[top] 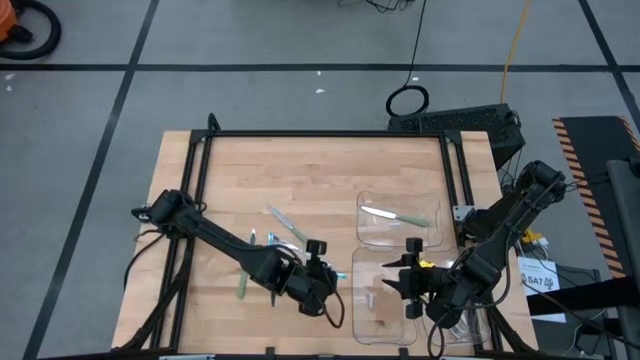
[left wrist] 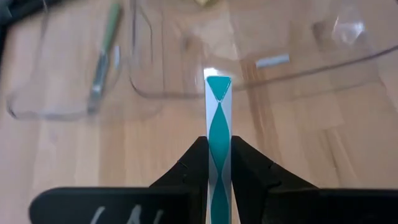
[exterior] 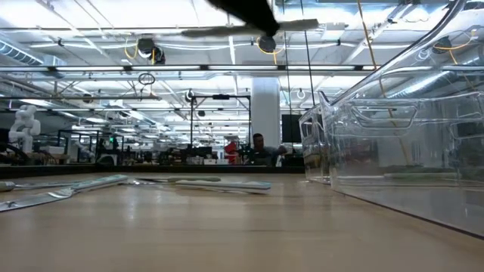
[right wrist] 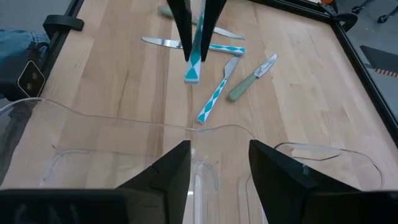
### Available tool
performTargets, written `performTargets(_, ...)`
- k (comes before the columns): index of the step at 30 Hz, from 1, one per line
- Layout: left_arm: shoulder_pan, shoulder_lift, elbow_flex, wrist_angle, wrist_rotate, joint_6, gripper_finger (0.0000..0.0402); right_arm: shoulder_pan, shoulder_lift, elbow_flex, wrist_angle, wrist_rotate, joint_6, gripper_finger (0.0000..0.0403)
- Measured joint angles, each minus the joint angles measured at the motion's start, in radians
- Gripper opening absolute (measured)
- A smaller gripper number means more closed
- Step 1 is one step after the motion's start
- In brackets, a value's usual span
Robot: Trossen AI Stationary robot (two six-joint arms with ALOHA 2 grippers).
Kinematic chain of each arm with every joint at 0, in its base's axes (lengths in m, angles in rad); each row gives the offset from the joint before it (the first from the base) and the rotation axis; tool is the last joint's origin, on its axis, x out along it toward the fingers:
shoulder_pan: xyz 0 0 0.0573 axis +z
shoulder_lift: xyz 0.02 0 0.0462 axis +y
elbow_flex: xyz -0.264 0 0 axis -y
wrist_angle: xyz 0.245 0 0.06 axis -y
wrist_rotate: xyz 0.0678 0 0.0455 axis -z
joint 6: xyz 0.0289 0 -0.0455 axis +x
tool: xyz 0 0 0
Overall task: Sort silverware by color (type)
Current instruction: Put the blue knife into the bottom left transparent bin
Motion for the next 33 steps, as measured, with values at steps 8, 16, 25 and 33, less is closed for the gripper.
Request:
performTargets(8, 0.004, 0.001, 0.104, 0.015, 0.001, 0.245, 0.0049, 0.012, -0.015, 0.000, -0.086, -0.001, 0.071, 0.0155)
performTargets(16, 0.006, 0.007, 0.138, 0.094, 0.064, 0.516, 0.0049, 0.047, -0.069, 0.000, -0.196, 0.027, 0.187, 0.0155)
performTargets(25, 0.023, 0.059, 0.139, 0.250, 0.215, 0.900, 0.0049, 0.089, -0.073, 0.000, -0.203, 0.031, 0.191, 0.0155)
performTargets(33, 0.017, 0.150, 0.139, 0.330, 0.317, 1.283, 0.0049, 0.091, -0.073, 0.000, -0.223, 0.080, 0.185, 0.0155)
